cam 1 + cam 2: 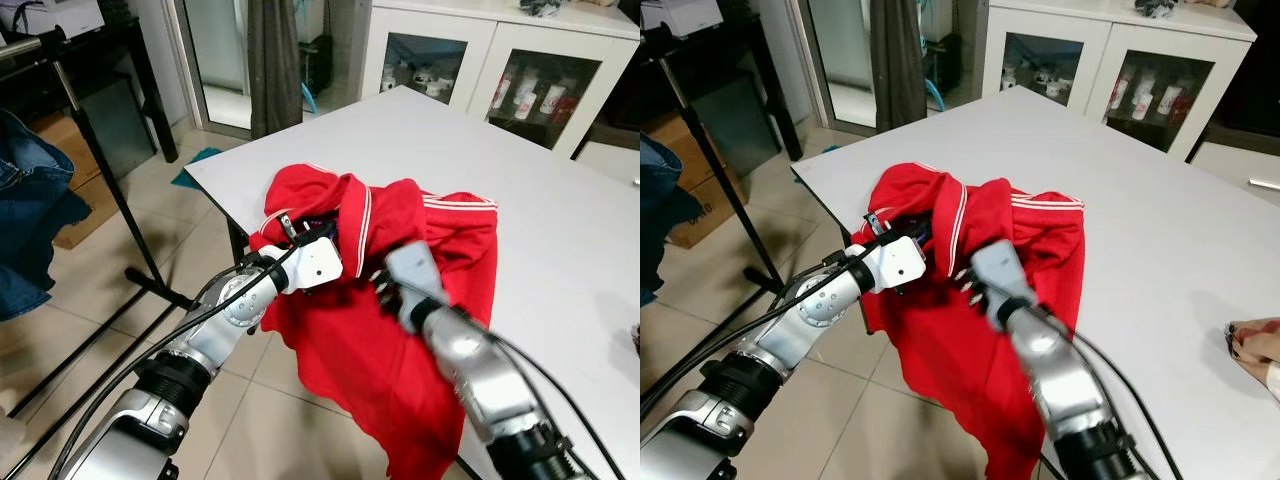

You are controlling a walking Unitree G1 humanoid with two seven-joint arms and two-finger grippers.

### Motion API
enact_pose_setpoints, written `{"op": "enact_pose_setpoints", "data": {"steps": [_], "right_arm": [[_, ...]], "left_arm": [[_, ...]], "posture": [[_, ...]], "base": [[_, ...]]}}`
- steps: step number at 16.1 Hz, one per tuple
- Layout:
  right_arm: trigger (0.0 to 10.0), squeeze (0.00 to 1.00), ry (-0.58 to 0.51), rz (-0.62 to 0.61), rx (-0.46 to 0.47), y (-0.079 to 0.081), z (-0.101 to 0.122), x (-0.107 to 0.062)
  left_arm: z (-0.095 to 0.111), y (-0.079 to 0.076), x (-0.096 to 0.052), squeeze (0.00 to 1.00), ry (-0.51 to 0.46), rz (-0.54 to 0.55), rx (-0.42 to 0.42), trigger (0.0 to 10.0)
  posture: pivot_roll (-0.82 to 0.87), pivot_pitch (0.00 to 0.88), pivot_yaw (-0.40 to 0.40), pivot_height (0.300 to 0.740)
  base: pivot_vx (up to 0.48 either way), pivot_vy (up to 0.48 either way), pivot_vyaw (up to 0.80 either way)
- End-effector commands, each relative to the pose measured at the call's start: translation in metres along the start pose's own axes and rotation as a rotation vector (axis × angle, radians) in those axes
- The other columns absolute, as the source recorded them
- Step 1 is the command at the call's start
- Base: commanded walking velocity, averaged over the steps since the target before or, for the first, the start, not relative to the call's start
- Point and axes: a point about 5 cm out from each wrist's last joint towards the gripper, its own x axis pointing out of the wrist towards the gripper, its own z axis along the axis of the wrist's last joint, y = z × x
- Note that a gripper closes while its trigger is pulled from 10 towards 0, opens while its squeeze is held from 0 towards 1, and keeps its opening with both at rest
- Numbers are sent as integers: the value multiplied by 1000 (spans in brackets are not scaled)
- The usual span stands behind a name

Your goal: Hang hanger

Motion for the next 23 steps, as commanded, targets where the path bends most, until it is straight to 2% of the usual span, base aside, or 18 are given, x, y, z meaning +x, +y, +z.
{"op": "enact_pose_setpoints", "data": {"steps": [1, 2, 3, 5, 8, 9, 10, 11, 14, 18, 20, 21, 22, 23], "right_arm": [[9059, 396, -51, 26, 6, 6, 11, 4], [9882, 400, -96, 63, 15, 16, 19, 8], [0, 396, -115, 76, 22, 20, 23, 11], [0, 388, -142, 93, 41, 23, 26, 12], [0, 424, -148, 81, 67, 18, 23, 11], [0, 671, -129, 20, 77, 9, 17, 12], [0, 851, -109, -66, 71, -3, 13, 13], [0, 871, -99, -152, 63, -16, 10, 12], [0, 827, -111, -340, 47, -51, 10, 5], [0, 788, -125, -472, 20, -73, 10, 0], [0, 702, -201, -468, -54, -74, 21, -5], [3804, 467, -221, -456, -68, -72, 23, -6], [10000, 0, -283, -402, -111, -67, 31, -11], [10000, 0, -325, -356, -160, -63, 37, -16]], "left_arm": [[3, 0, 1, 0, -10, 9, -7, 0], [4, -1, 2, 0, -13, 5, -8, 0], [5, -2, 3, 0, -16, 5, -8, 0], [6, -1, 4, 0, -20, 6, -9, 0], [4, 0, 2, 0, -16, 9, -8, 0], [4, 0, 2, 0, -14, 9, -8, 0], [4, 0, 2, 0, -14, 9, -8, 0], [4, 0, 2, 0, -15, 9, -8, 0], [4, 0, 2, 0, -19, 8, -6, 0], [4, 0, 2, 0, -18, 5, -3, 0], [4, 0, 2, 0, -17, 2, 2, 0], [4, 0, 2, 0, -16, 2, 3, 0], [3, 0, 2, 0, -14, -1, 10, 0], [2, 0, 1, 0, -11, -5, 17, 0]], "posture": [[21, 41, 0, 740], [21, 40, 0, 740], [22, 40, -1, 740], [28, 39, -3, 740], [29, 38, -4, 740], [29, 38, -4, 740], [28, 38, -3, 740], [28, 38, -3, 740], [25, 37, 0, 740], [26, 33, 4, 740], [28, 31, 5, 740], [28, 29, 7, 740], [29, 28, 8, 740], [28, 27, 10, 740]], "base": [[0, 0, 0], [0, 0, 0], [0, 0, 0], [0, 0, 0], [0, 0, 0], [0, 0, 0], [0, 0, 0], [0, 0, 0], [0, 0, 0], [0, 0, 0], [0, 0, 0], [0, 0, 0], [0, 0, 0], [0, 0, 0]]}}
